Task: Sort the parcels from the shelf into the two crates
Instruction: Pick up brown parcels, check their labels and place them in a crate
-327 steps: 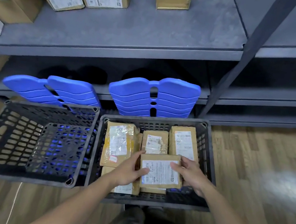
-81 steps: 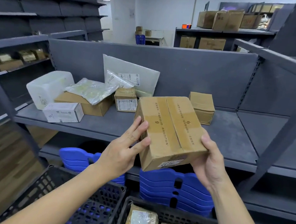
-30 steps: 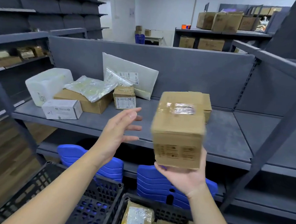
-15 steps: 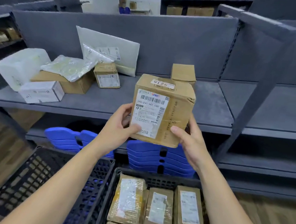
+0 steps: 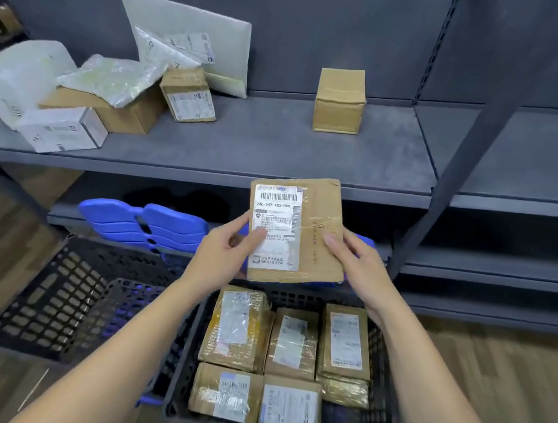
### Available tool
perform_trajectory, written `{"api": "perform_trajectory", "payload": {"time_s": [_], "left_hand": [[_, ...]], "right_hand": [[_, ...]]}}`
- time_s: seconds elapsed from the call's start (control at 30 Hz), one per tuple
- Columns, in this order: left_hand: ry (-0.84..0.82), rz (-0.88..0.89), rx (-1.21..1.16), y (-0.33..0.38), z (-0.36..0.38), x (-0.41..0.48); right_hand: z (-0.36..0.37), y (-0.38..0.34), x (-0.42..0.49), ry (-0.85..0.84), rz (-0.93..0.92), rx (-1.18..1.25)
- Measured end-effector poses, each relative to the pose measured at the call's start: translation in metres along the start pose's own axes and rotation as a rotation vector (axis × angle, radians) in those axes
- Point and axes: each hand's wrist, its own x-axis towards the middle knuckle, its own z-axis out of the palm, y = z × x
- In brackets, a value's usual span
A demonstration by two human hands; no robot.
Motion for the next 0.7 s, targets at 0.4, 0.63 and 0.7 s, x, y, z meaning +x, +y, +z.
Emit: {"api": "perform_trajectory", "payload": {"time_s": [0.4, 0.63, 0.7], "left_hand": [[-0.004, -0.020, 0.061, -0.027, 0.023, -0.007], [-0.232, -0.064, 0.148, -0.063, 0.038, -0.025], [-0.323, -0.063, 0.197, -0.075, 0.046, -0.028]], "right_hand": [[-0.013, 0.040, -0.007, -0.042, 0.150, -0.045], [-0.009, 0.078, -0.021, -0.067, 0.222, -0.076], [-0.005, 0.086, -0.023, -0.037, 0.222, -0.106]]}}
